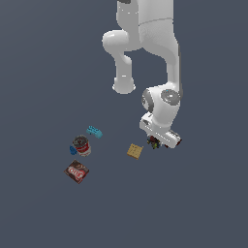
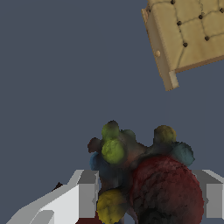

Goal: Pick up a designated object from a clutter of objects.

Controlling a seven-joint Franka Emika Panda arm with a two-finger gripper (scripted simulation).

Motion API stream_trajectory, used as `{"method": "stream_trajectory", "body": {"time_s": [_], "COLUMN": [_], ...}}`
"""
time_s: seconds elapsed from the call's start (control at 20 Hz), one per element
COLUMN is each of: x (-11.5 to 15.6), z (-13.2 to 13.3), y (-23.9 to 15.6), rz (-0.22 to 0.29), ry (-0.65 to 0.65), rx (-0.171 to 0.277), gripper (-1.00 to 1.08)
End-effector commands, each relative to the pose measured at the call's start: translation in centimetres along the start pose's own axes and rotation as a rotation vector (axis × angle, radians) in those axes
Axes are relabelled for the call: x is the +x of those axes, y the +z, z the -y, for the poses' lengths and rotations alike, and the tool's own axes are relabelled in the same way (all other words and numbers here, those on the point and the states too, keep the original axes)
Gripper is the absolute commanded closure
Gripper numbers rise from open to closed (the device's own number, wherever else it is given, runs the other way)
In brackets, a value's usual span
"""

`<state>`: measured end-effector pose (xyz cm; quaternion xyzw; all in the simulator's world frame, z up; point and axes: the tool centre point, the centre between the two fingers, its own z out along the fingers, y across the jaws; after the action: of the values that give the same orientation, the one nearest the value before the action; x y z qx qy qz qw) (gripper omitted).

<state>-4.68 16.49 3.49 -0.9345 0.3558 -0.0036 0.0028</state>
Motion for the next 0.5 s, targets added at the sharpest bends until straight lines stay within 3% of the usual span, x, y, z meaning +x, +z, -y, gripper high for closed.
{"method": "stream_trajectory", "body": {"time_s": [0.0,0.45], "x": [0.1,1.2], "z": [0.1,0.4], "y": [-0.2,-3.8], "rz": [-0.001,0.000], "ry": [0.000,0.000], "rx": [0.001,0.000], "gripper": [1.08,1.08]}}
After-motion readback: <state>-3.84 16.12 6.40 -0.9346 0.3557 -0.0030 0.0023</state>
